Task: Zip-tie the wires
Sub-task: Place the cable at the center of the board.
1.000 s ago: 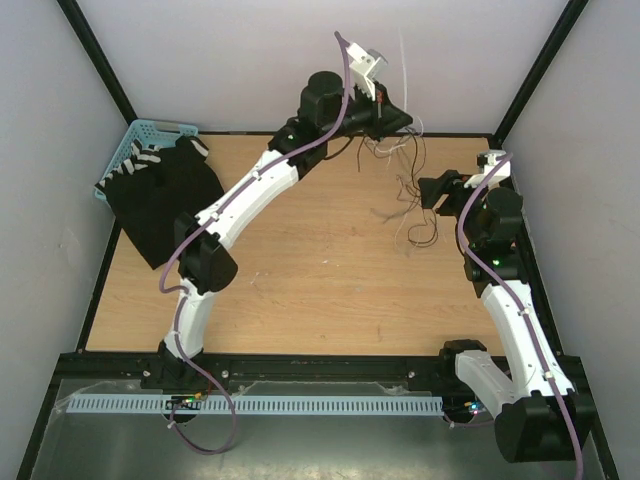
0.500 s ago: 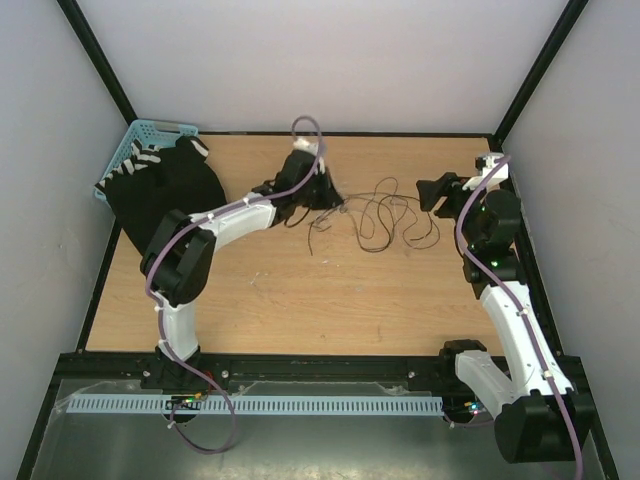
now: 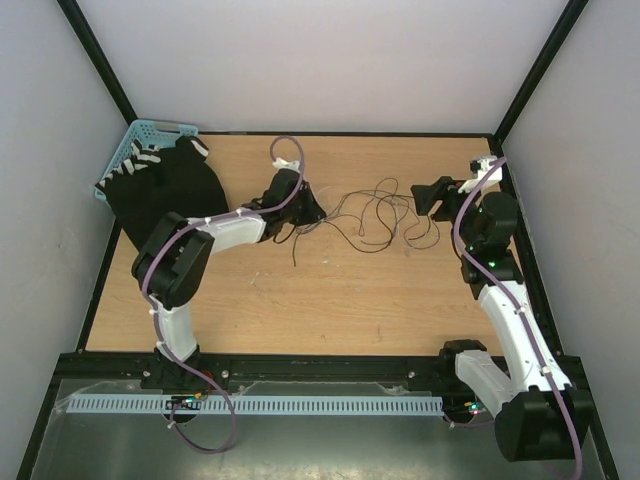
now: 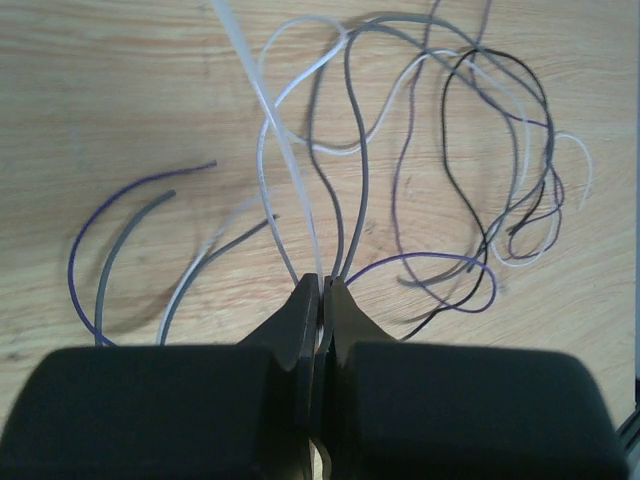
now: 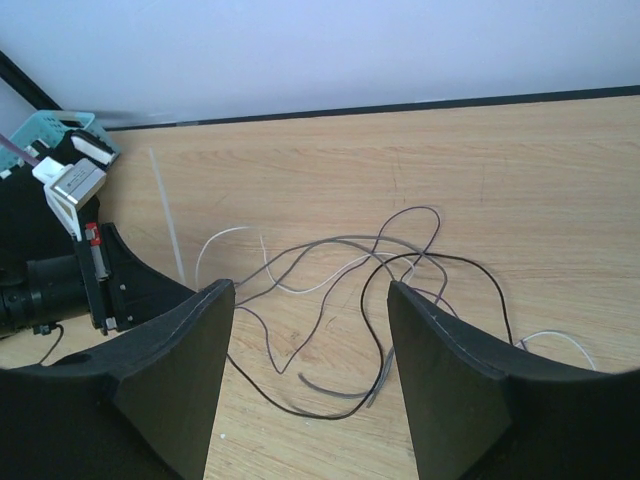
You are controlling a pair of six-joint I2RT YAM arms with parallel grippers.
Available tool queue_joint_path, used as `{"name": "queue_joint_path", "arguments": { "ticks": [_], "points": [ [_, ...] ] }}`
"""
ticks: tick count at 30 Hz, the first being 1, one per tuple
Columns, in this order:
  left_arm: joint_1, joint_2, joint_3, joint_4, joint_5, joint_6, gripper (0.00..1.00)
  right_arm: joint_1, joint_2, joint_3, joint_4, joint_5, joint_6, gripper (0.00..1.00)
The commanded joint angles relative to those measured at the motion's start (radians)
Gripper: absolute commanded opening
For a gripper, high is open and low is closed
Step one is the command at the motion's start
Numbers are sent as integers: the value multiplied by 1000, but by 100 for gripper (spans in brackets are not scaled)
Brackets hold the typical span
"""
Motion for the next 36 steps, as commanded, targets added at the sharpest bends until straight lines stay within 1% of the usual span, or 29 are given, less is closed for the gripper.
{"name": "queue_joint_path", "arguments": {
  "ticks": [1,8,12,14,19,25,27,30,32,34,36],
  "points": [
    [7,-74,-86,63,-32,-21,0,-3,12,-18,50,-41,17,73],
    [4,-197,-273,120,-87,-45,0,-4,33,-44,91,-83,36,73],
    [4,-214,-329,141,-97,-53,0,-4,45,-54,113,-103,48,73],
    [4,-207,-334,148,-95,-53,3,-4,50,-56,116,-111,49,74],
    [-5,-218,-336,162,-102,-41,15,-3,46,-60,114,-105,48,78],
    [-7,-271,-355,162,-123,-14,29,-4,50,-60,119,-113,56,79],
    [-6,-294,-367,160,-137,3,39,-3,50,-59,121,-111,56,80],
    [-6,-330,-392,154,-173,18,48,-4,55,-61,121,-115,50,81],
    [-4,-351,-413,138,-187,14,57,-3,62,-60,120,-120,49,81],
    [-4,-382,-438,114,-184,9,63,-4,65,-55,114,-122,45,82],
    [-6,-421,-484,105,-198,-1,65,-4,68,-54,113,-116,40,82]
  ]
}}
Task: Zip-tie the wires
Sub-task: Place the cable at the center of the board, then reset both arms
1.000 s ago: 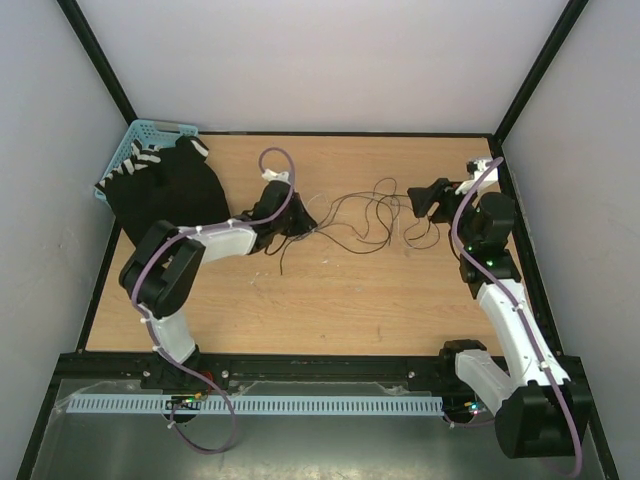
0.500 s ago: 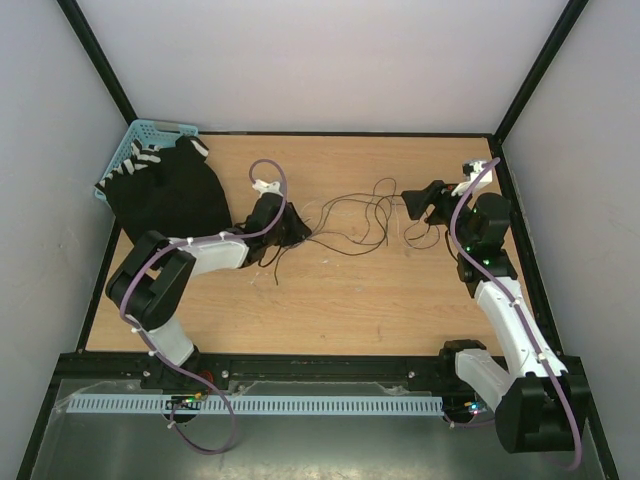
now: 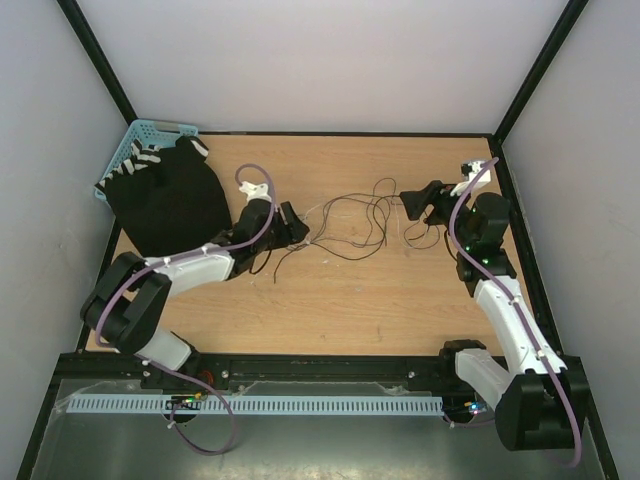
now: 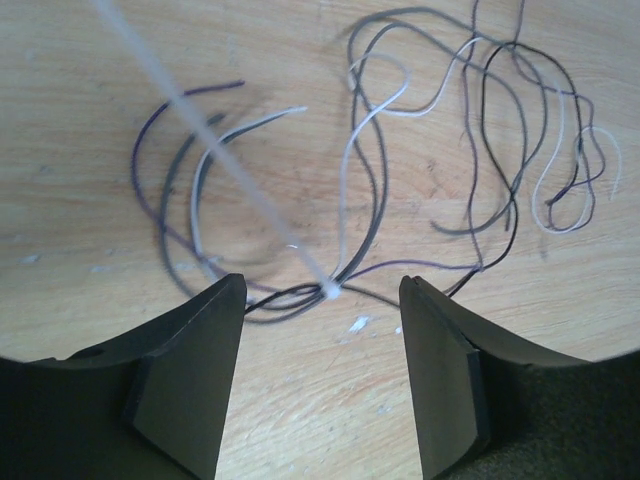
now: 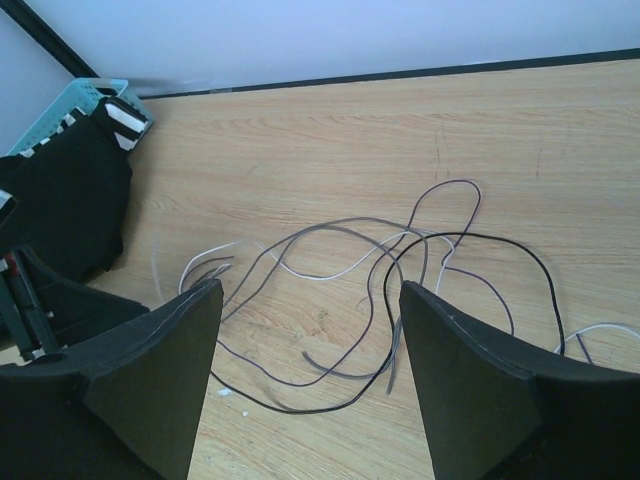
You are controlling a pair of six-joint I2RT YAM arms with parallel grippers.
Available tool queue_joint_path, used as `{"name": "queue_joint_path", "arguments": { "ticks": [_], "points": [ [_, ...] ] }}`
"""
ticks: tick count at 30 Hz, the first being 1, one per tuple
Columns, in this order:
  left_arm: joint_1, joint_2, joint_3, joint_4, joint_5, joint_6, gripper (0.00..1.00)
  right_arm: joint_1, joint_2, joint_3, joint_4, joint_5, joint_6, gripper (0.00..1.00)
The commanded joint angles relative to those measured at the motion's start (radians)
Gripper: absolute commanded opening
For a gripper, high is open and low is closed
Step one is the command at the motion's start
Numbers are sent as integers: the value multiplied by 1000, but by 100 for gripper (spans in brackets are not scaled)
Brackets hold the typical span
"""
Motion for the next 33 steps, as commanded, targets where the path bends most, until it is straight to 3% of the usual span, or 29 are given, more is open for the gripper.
{"name": "queue_joint_path", "arguments": {
  "ticks": [1,7,11,17,20,26,33],
  "points": [
    [-3,-93,-89,-28,-60,-2,66,-4,7,-1,34,-10,-9,82],
    [31,-326,-187,-57,-152,93,72,-3,34,-9,46,-12,-55,85],
    [70,-488,-233,-69,-147,169,83,-4,72,-60,101,0,-94,87],
    [102,-712,-335,-80,-249,278,96,-4,75,-294,358,158,-189,95],
    [103,-793,-373,-81,-347,346,97,-3,78,-406,497,245,-205,100],
    [106,-894,-429,-81,-462,460,99,-3,170,-470,639,304,-208,99],
    [108,-1001,-478,-148,-550,474,99,-1,330,-532,902,333,-276,99]
  ]
}}
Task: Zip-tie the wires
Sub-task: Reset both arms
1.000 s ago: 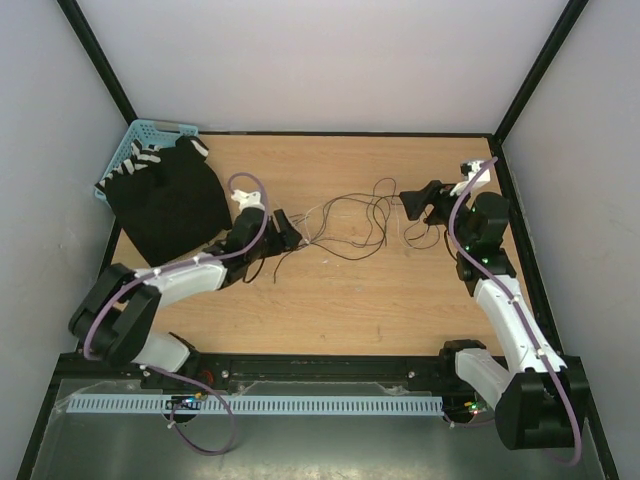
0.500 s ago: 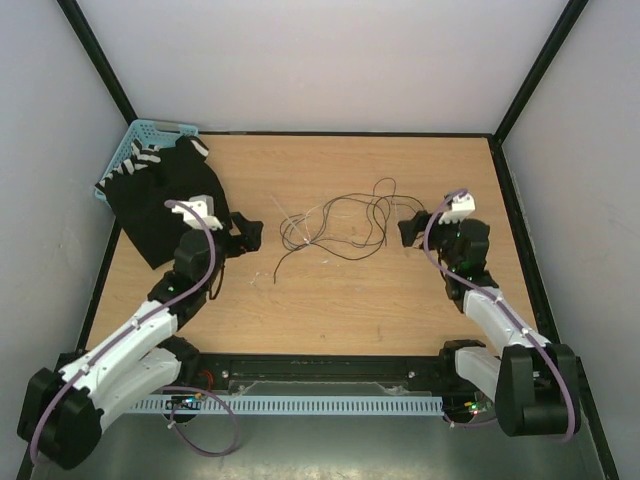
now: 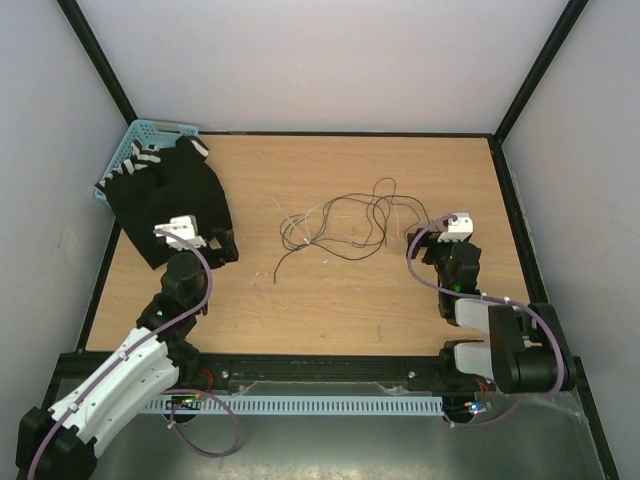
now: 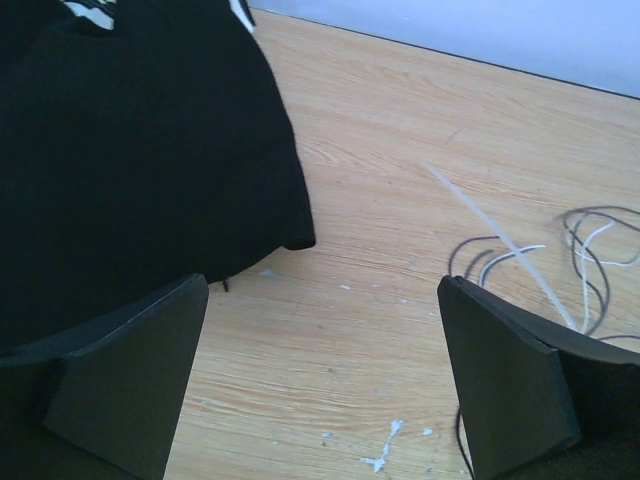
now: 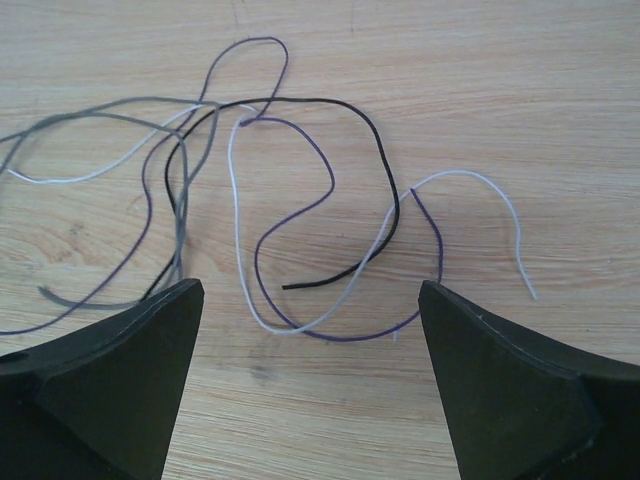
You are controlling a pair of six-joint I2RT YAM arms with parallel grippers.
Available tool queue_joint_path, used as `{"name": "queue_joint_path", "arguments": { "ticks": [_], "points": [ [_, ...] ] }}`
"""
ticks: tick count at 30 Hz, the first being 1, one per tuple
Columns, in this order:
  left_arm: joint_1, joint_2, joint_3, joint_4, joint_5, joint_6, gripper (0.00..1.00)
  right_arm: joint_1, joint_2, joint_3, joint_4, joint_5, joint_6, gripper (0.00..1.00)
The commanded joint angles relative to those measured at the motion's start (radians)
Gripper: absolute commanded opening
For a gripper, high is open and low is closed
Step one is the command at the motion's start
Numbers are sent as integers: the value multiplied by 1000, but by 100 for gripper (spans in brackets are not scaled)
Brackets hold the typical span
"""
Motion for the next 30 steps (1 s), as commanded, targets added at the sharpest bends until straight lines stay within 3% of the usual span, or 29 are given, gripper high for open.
{"name": "queue_joint_path", "arguments": {
  "ticks": [1,5,6,7,10,14,16,22,28,30],
  "points": [
    [9,-77,-26,-59,-97,35,99,0,47,-32,203,30,-64,99],
    [66,-119,-29,-113,-84,66,99,22,99,-116,409,102,-84,99],
    [136,-111,-14,-163,-26,79,99,39,305,-162,712,101,-98,99],
    [159,-104,-11,-173,-9,80,99,41,335,-172,796,99,-101,99],
    [213,-69,-7,-183,6,77,99,44,226,-124,522,128,-99,99],
    [279,13,5,-163,12,119,99,68,269,-95,559,145,-121,99],
    [314,69,6,-117,41,150,99,70,244,-78,489,149,-119,99],
    [331,320,-33,225,122,290,99,79,254,-75,496,168,-123,99],
    [330,743,-46,765,243,418,99,82,254,-72,489,177,-125,99],
    [333,876,-16,827,268,430,99,84,253,-71,488,179,-124,99]
  ]
}}
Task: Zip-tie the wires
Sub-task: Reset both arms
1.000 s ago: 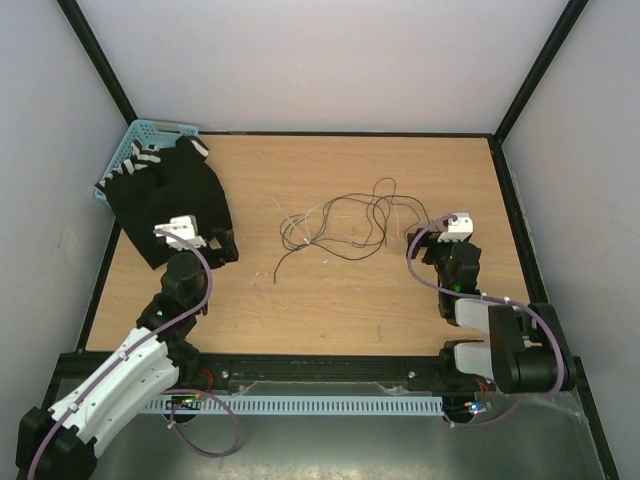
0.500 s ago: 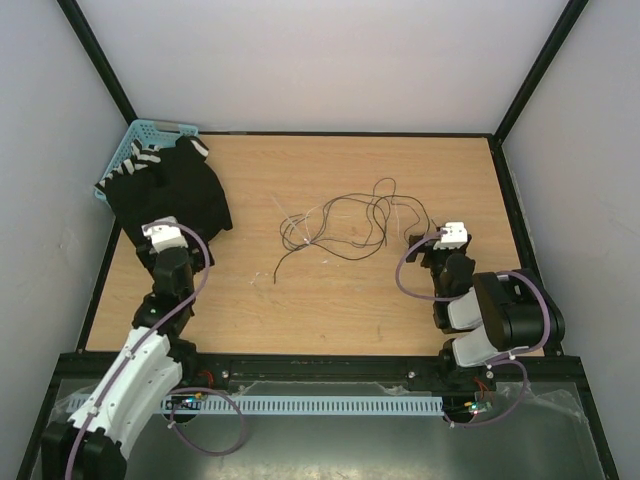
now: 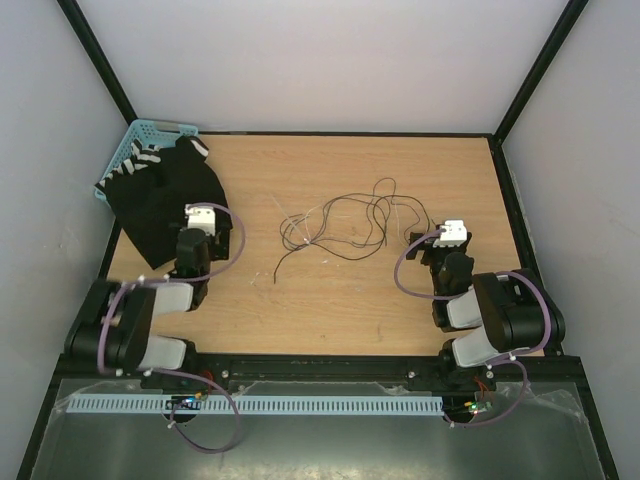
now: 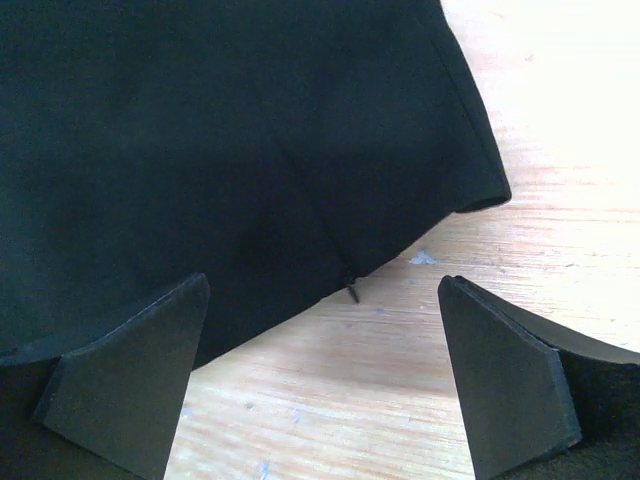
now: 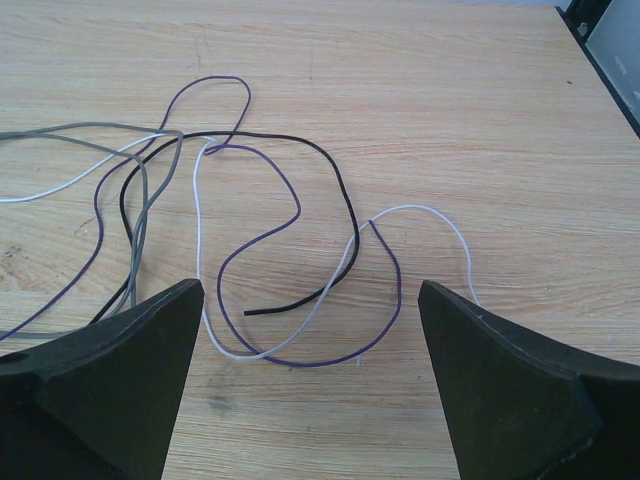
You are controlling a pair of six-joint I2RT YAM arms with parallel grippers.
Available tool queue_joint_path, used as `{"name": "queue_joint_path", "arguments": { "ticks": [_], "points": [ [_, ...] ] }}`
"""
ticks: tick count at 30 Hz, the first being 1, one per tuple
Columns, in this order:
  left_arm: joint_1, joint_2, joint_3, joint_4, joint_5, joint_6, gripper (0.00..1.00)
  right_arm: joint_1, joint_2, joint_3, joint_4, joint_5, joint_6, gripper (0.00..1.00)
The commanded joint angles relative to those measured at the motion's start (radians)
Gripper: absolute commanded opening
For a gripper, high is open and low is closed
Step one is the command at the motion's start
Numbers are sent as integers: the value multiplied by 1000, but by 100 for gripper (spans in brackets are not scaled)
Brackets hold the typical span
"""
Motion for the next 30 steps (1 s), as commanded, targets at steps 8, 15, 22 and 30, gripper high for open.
{"name": "queue_joint_path", "arguments": {
  "ticks": [8,15,22,30],
  "points": [
    [60,290,-12,488,195,65,99,13,-4,22,6,25,-8,99],
    [91,266,107,219,155,-2,99,12,-5,22,5,23,-8,99],
    [93,271,114,214,163,2,99,13,3,59,-43,-20,-24,99],
    [108,270,124,205,186,-10,99,15,14,121,-149,-161,-86,99]
  ]
}}
